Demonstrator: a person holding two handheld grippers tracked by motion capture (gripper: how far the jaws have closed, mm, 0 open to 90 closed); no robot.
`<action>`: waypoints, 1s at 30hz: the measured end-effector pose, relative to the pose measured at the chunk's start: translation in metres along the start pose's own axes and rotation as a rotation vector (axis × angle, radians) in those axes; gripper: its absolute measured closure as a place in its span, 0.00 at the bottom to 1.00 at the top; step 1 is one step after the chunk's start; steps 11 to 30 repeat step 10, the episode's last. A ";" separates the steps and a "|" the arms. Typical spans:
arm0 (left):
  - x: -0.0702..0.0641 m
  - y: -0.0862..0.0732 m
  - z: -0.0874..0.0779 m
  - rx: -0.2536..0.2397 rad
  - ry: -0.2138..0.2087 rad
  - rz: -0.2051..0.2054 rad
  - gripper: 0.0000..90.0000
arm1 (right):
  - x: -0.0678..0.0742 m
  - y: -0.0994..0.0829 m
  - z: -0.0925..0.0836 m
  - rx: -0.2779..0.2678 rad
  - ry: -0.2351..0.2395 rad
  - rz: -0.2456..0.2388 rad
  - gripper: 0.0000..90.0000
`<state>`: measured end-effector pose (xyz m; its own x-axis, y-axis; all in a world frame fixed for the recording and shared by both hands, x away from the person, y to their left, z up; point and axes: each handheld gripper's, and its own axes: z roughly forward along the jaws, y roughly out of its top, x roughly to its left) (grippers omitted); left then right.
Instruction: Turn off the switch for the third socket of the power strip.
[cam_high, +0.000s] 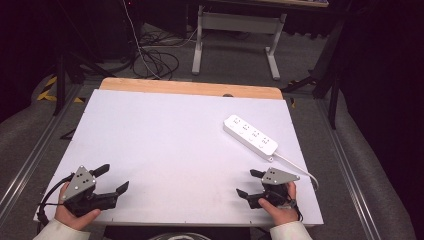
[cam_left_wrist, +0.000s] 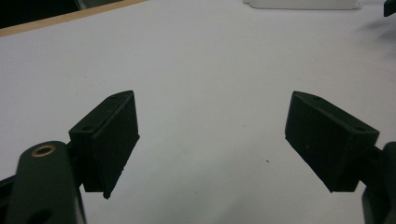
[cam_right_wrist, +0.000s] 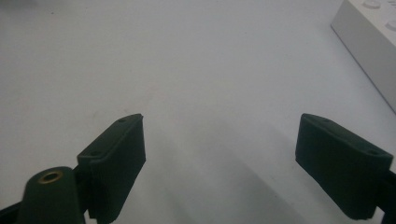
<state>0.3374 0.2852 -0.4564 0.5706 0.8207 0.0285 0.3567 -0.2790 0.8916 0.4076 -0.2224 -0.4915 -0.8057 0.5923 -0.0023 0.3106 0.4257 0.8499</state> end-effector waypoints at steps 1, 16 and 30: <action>0.000 0.000 0.000 0.000 0.000 0.000 0.20 | 0.000 0.000 0.000 0.000 0.000 0.001 0.18; 0.000 0.000 0.000 -0.005 0.004 -0.006 0.20 | 0.000 0.000 -0.001 -0.002 0.000 -0.002 0.18; 0.000 0.000 0.000 -0.005 0.004 -0.006 0.20 | 0.000 0.000 -0.001 -0.002 0.000 -0.002 0.18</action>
